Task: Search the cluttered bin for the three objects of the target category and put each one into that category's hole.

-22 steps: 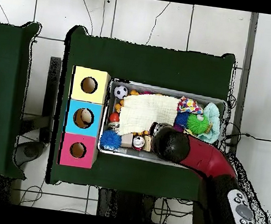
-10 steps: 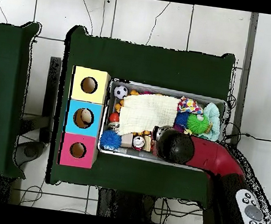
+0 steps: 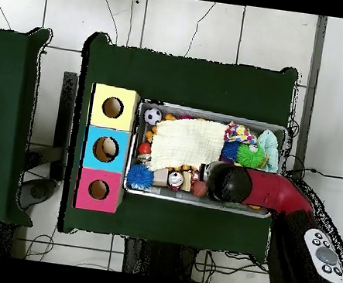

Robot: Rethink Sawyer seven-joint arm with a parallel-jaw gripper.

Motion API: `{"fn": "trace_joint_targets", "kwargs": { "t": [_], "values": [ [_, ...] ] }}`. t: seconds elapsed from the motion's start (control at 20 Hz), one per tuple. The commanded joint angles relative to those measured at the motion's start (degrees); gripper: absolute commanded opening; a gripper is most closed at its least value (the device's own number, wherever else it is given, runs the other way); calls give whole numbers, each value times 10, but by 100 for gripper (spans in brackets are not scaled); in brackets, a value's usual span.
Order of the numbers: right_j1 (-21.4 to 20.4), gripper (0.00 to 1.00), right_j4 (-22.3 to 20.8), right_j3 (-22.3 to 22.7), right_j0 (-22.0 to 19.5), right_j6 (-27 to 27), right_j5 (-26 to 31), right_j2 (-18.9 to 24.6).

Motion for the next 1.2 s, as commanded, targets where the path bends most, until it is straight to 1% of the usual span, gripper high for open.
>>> {"fn": "trace_joint_targets", "kwargs": {
  "t": [0.05,0.3,0.45,0.65,1.0,1.2],
  "values": [
    [49,100,-78,-53,-32,-172,47,62],
    [46,100,-94,-60,-63,-194,63,86],
    [46,100,-101,-68,-74,-202,78,98],
    [37,100,-107,-71,-82,-211,102,111],
    [43,100,-117,-84,-98,-232,129,131],
    [48,100,-125,-88,-103,-237,133,135]
  ]
}}
